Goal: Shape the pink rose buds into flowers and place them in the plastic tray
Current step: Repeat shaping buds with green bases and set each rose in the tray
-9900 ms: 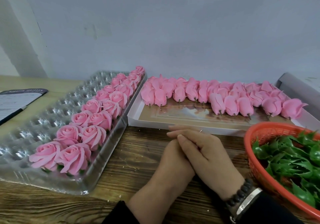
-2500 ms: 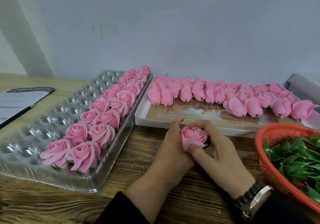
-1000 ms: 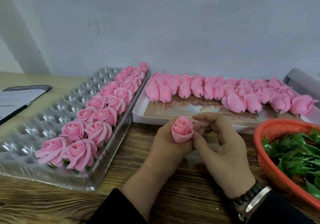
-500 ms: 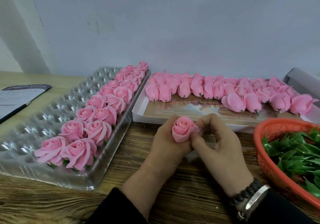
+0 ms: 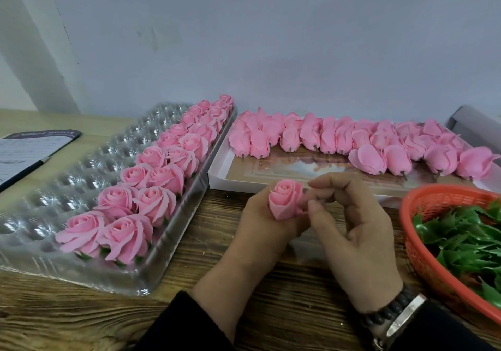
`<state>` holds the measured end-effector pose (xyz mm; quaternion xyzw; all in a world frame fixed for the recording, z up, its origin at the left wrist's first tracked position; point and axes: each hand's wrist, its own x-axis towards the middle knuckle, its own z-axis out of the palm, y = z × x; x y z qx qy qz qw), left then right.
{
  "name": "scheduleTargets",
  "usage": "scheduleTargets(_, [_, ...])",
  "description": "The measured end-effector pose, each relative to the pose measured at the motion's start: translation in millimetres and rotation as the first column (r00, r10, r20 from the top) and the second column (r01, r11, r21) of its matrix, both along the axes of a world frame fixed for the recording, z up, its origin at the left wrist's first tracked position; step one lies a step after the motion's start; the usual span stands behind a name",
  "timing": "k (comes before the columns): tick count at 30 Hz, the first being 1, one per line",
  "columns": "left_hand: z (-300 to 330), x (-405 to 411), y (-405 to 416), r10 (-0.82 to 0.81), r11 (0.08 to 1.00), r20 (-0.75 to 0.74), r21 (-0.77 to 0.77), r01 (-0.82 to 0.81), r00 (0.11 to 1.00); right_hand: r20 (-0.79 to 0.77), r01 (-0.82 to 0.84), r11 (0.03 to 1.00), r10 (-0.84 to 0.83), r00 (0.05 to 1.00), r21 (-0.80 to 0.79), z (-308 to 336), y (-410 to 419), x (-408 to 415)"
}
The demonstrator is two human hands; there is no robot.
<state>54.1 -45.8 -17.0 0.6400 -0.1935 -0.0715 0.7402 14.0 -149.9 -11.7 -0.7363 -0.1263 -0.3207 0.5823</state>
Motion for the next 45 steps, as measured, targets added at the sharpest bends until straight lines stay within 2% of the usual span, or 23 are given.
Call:
scheduleTargets(3, [-1.6, 1.4, 2.3, 0.049, 0.995, -0.085, -0.083, -0.056, 0.995, 0.006, 0.043, 0.999, -0.043, 0.999, 0.029, -3.5, -1.9, 2.1])
scheduleTargets(5, [-2.5, 2.3, 3.1, 0.065, 0.982, -0.141, -0.165, -0.088, 0.988, -0.054, 0.106, 0.994, -0.105, 0.993, 0.026, -7.5, -4.0, 7.4])
scheduleTargets(7, [-2.6, 2.5, 3.0, 0.038, 0.969, -0.169, -0.235, -0.077, 0.985, -0.157, 0.088, 0.996, -0.089, 0.984, -0.012, -11.7, -4.2, 11.7])
scheduleTargets(9, [-2.4, 2.4, 2.7, 0.027, 0.965, -0.183, -0.253, -0.074, 0.983, -0.266, -0.020, 0.998, 0.002, 0.964, -0.064, -15.0, -1.1, 13.3])
scheduleTargets(12, [0.0, 0.3, 1.3, 0.011, 0.954, -0.205, -0.291, -0.072, 0.979, -0.326, -0.101, 0.991, 0.068, 0.943, -0.084, -17.6, 4.5, 12.3])
scheduleTargets(20, [-0.8, -4.7, -5.3, -0.091, 0.941, -0.258, -0.337, -0.001, 0.962, -0.366, -0.009, 0.993, -0.035, 0.930, -0.117, -14.6, 6.8, 10.6])
scheduleTargets(26, [0.3, 1.3, -0.6, -0.115, 0.932, -0.363, -0.361, -0.026, 0.925, -0.423, -0.106, 0.994, 0.105, 0.900, 0.022, -8.7, 7.4, 9.2])
scheduleTargets(30, [4.5, 1.9, 3.0, -0.081, 0.953, -0.397, -0.300, -0.046, 0.914, -0.519, -0.219, 0.964, 0.264, 0.813, 0.148, -7.0, 1.9, 8.9])
scheduleTargets(32, [5.5, 0.7, 4.1, -0.088, 0.948, -0.387, -0.317, -0.042, 0.918, -0.552, -0.251, 0.944, 0.329, 0.767, 0.215, -7.5, -0.1, 9.7])
scheduleTargets(35, [7.1, -0.6, 4.8, -0.019, 0.953, -0.315, -0.293, -0.078, 0.949, -0.529, -0.264, 0.940, 0.340, 0.777, 0.215, -7.4, 1.2, 9.3])
scheduleTargets(37, [7.2, 1.0, 6.3, 0.105, 0.956, -0.208, -0.249, -0.156, 0.973, -0.471, -0.191, 0.980, 0.197, 0.860, 0.061, -9.9, 2.4, 9.4])
scheduleTargets(38, [6.2, 2.8, 7.7, 0.189, 0.959, -0.110, -0.194, -0.208, 0.976, -0.422, -0.117, 0.993, 0.099, 0.901, -0.017, -10.9, 2.4, 9.5])
scheduleTargets(40, [4.2, 7.2, 10.3, 0.303, 0.953, 0.124, -0.015, -0.304, 0.945, -0.303, -0.001, 0.999, -0.013, 0.953, -0.047, -10.7, 0.3, 9.2])
scheduleTargets(41, [2.6, 8.3, 10.6, 0.307, 0.943, 0.204, 0.068, -0.326, 0.930, -0.255, 0.002, 1.000, -0.008, 0.967, -0.025, -9.8, -1.8, 8.9])
scheduleTargets(43, [0.4, 7.3, 9.7, 0.273, 0.922, 0.265, 0.201, -0.330, 0.925, -0.217, -0.053, 0.998, 0.046, 0.975, -0.027, -8.1, -4.5, 7.9])
scheduleTargets(45, [-1.5, 6.5, 7.4, 0.224, 0.886, 0.291, 0.336, -0.319, 0.930, -0.206, -0.105, 0.985, 0.076, 0.976, -0.134, -7.7, -5.1, 7.9])
